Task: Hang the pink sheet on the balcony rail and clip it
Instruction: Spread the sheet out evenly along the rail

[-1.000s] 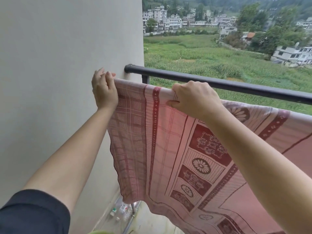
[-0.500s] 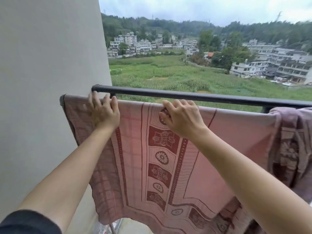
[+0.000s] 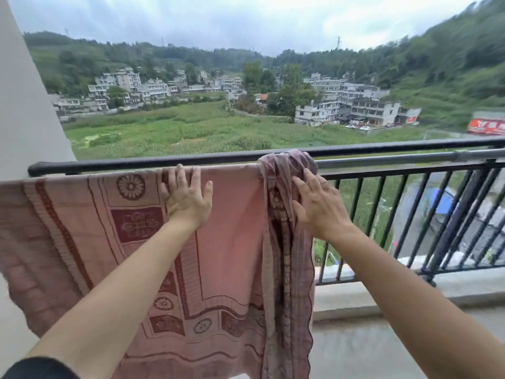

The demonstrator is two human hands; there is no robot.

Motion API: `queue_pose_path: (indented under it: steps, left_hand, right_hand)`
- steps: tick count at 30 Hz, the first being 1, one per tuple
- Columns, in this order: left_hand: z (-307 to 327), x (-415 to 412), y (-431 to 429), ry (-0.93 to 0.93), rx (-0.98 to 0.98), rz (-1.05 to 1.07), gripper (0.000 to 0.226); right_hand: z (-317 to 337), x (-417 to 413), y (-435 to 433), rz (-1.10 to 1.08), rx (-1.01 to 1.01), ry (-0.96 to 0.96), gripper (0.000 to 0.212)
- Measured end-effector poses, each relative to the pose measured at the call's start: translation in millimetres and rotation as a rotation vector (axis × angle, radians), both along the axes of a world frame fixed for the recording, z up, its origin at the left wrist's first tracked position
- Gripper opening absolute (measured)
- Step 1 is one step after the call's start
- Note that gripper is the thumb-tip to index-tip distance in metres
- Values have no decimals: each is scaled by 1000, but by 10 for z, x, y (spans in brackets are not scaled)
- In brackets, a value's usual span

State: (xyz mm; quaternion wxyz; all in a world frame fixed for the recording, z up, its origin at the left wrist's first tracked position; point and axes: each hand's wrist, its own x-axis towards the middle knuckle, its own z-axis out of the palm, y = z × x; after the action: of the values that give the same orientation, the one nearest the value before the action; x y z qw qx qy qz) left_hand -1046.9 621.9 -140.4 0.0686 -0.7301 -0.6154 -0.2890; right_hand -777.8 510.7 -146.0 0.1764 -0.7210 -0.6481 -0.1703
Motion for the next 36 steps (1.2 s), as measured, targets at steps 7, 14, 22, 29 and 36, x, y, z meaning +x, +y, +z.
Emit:
queue_pose_path:
  steps: [7,14,22,29,36]
  left_hand:
    - [-8,873,-59,122,193,-264,47]
    - [-123,1138,279,23,499,-146,33]
    - [-234,1373,506,-42,600,-6,34]
    - [-201,1414,431,-46,607,26,42]
    - [-12,1978,-20,-295,373,82,74]
  right_hand:
    - [1,419,91,-20,88,658,48]
    - [-77,519,514,107,51,845,26]
    - [-62,961,515,125,428,650,16]
    - [268,2204,322,-362,719,1104,32]
    - [215,3187,-347,-300,406,990,44]
